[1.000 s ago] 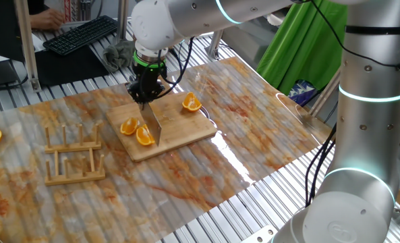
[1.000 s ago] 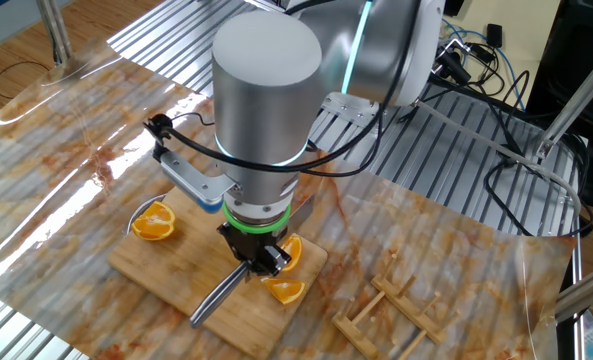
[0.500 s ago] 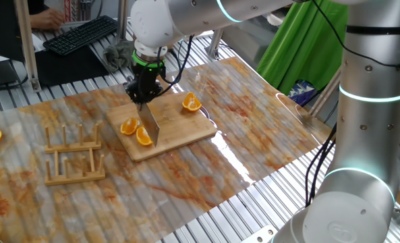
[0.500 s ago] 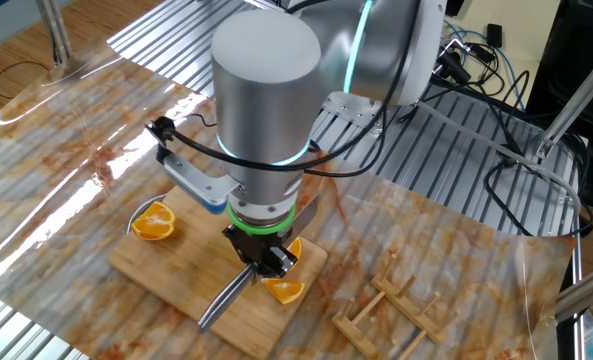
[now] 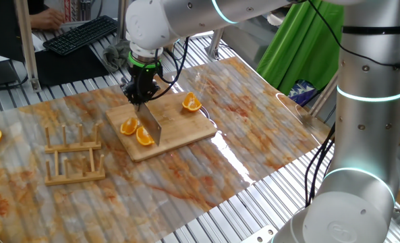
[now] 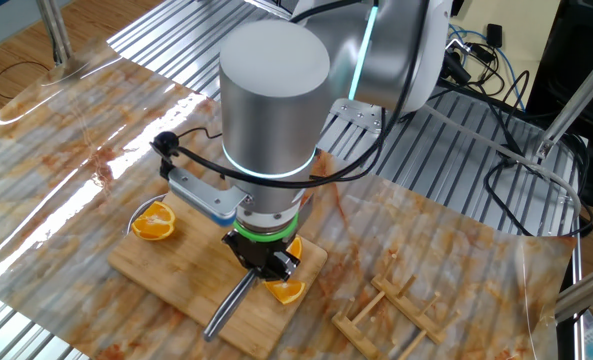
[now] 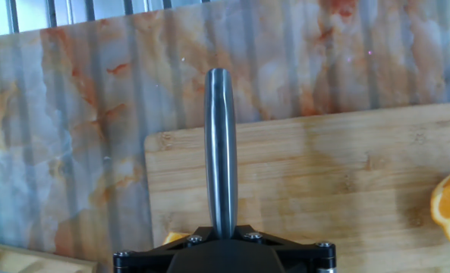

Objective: Chop the orange

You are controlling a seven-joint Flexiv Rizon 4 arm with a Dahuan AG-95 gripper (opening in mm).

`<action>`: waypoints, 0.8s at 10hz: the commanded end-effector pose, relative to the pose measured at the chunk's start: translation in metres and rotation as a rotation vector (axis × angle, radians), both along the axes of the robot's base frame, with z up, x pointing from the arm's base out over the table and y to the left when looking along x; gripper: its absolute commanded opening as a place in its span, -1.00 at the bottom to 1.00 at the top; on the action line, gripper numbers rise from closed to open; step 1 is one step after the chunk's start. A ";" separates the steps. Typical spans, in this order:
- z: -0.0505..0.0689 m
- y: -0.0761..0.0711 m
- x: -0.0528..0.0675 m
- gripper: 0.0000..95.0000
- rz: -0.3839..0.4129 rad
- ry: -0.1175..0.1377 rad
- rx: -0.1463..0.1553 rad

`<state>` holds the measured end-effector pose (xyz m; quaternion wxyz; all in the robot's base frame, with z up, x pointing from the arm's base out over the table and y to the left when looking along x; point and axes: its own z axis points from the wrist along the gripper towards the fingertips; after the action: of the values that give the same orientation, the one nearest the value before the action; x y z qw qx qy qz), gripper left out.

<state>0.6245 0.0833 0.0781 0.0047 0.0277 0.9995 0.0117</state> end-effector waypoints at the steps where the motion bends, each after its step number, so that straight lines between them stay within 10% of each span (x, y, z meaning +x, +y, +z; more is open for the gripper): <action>1: 0.000 0.000 0.000 -1.00 0.010 0.002 -0.007; 8: -0.004 0.001 0.001 -1.00 0.029 0.011 -0.021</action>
<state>0.6255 0.0845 0.0745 -0.0008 0.0121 0.9999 0.0007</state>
